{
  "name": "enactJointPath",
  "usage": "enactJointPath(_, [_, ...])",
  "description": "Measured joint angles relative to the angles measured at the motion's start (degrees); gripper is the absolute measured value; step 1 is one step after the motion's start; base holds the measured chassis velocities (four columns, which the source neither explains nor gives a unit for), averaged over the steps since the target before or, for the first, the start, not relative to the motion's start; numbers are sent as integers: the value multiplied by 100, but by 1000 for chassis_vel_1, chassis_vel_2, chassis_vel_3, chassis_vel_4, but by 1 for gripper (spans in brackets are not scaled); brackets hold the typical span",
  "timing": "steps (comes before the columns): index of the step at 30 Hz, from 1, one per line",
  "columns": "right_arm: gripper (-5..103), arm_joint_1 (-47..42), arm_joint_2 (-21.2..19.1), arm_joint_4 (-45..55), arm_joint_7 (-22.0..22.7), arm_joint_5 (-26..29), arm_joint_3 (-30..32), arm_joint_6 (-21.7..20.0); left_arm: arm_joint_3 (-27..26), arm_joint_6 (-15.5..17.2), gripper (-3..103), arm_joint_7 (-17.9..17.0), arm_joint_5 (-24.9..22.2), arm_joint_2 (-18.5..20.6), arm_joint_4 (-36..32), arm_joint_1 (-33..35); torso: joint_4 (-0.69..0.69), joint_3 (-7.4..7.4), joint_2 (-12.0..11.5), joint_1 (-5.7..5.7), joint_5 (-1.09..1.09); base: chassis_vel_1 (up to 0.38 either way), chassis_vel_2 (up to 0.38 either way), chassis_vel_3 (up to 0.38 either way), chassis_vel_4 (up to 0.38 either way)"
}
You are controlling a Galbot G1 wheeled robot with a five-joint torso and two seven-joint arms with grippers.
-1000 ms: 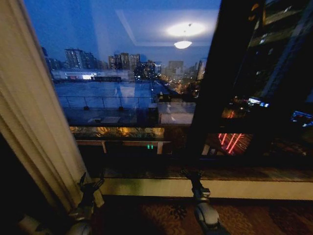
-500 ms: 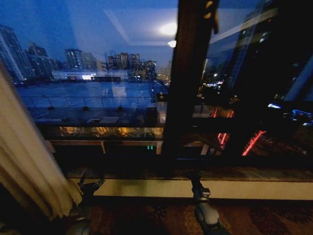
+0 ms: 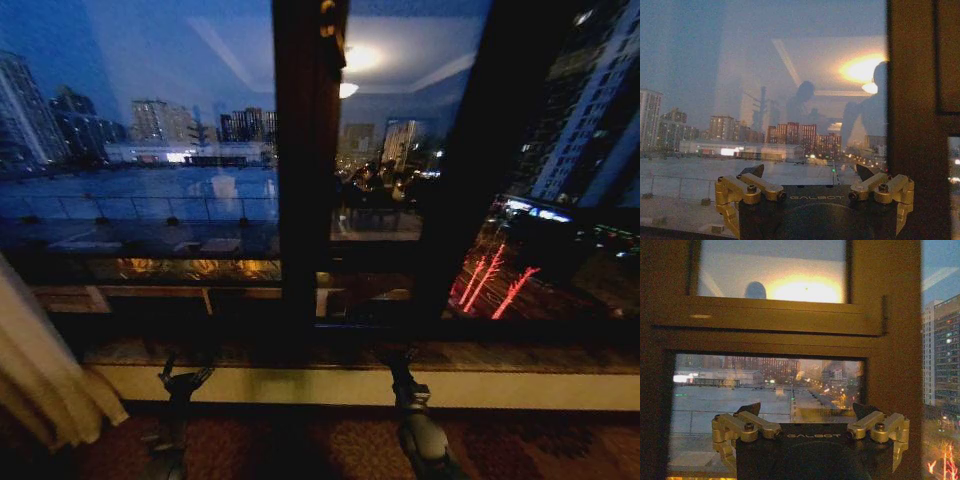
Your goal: Open the curtains by pulling them apart, changing their state from closed to fully open.
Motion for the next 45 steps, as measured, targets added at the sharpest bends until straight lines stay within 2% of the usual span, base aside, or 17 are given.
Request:
enactJointPath(26, [100,0,-1,0,0,0,1,0,1,1,100,0,0,-1,0,0,-1,0,1,0,-3,-347,-345,340,348])
enactJointPath(31, [100,0,-2,0,1,0,5,0,1,0,100,2,1,-2,-1,0,0,0,1,-1,4,-97,-101,132,94])
enactJointPath(37, [100,0,1,0,0,0,-2,0,-3,0,100,-3,1,1,0,0,2,0,1,0,-6,12,10,-19,-18])
enactJointPath(45, [100,0,0,0,0,0,-2,0,-3,0,100,-3,1,1,0,-1,0,1,-1,1,3,16,17,-10,-16])
